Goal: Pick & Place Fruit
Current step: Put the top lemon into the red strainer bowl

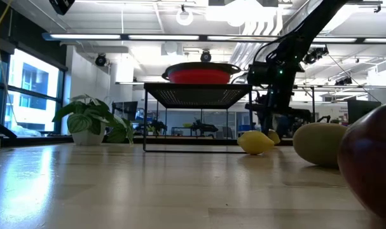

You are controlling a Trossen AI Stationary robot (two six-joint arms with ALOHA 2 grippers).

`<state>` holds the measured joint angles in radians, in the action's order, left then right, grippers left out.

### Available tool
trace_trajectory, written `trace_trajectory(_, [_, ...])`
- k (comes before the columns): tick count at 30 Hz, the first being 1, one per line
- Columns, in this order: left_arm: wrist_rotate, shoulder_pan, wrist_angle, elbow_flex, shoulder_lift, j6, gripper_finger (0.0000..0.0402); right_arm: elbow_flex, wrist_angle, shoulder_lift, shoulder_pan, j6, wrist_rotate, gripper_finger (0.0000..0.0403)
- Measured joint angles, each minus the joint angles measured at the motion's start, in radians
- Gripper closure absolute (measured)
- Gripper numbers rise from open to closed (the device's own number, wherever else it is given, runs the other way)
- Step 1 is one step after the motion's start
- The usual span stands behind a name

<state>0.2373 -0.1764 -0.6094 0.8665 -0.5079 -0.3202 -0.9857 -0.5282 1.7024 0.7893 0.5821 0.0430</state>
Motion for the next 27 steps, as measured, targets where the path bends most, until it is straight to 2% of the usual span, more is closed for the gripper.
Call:
trace_trajectory(8, [0.000, 0.000, 0.000, 0.000, 0.000, 0.000, 0.0402, -0.001, 0.000, -0.136, 0.000, 0.000, 0.009, 0.0204])
trace_trajectory(17, [0.000, 0.000, 0.000, 0.000, 0.000, 0.000, 0.0402, -0.001, 0.017, -0.350, 0.000, 0.000, 0.010, 0.0205])
trace_trajectory(27, [0.000, 0.000, 0.000, 0.000, 0.000, 0.000, 0.0402, -0.002, 0.253, -0.556, -0.057, 0.044, 0.007, 0.0205])
